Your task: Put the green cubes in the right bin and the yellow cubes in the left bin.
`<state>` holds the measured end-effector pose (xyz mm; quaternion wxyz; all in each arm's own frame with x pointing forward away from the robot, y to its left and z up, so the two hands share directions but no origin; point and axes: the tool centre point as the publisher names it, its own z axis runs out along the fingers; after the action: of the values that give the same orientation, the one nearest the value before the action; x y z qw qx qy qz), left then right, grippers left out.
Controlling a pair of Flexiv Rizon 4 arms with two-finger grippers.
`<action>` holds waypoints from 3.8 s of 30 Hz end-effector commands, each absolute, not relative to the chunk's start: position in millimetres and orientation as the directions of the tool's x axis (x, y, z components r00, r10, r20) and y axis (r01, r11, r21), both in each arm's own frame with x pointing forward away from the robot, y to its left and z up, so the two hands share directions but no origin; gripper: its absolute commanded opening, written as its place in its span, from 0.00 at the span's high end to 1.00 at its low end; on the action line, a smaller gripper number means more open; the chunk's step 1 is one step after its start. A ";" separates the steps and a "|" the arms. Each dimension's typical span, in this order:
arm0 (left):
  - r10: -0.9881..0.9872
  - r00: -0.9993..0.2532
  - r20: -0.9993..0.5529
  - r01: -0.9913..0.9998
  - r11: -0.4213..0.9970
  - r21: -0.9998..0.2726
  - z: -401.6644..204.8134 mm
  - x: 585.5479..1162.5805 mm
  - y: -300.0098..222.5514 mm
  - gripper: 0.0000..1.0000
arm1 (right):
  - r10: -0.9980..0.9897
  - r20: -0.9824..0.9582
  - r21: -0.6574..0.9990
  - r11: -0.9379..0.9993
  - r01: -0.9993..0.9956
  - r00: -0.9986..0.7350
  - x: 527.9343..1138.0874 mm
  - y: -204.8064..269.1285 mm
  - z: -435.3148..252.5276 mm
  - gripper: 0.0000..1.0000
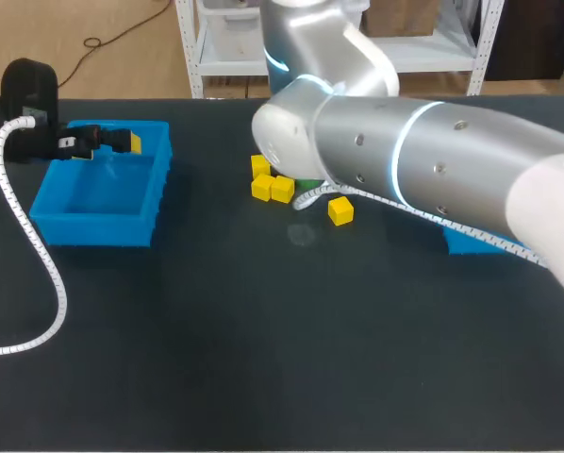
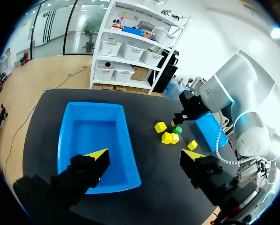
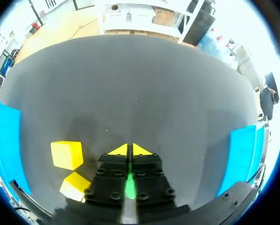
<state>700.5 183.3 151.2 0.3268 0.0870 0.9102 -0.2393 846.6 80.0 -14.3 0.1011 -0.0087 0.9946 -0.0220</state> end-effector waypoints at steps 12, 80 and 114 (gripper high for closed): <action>0.000 -0.767 -0.641 0.320 0.867 -0.382 149.8 699.9 184.5 0.00 | 0.045 -0.227 -0.070 0.996 0.063 -0.973 828.1 75.2 1.8 0.00; 0.000 -0.767 -0.641 0.320 0.867 -0.382 149.8 699.9 184.5 0.00 | 0.164 -0.329 -0.053 0.980 0.191 -0.930 855.1 57.1 33.9 1.00; 0.000 -0.767 -0.641 0.320 0.867 -0.382 149.8 699.9 184.5 0.00 | 0.467 -0.444 0.071 0.869 0.490 -0.765 822.5 -156.0 103.5 1.00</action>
<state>700.5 183.3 151.2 0.3268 0.0870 0.9101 -0.2393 846.4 -115.8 104.8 0.1895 0.2640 0.9425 -0.0781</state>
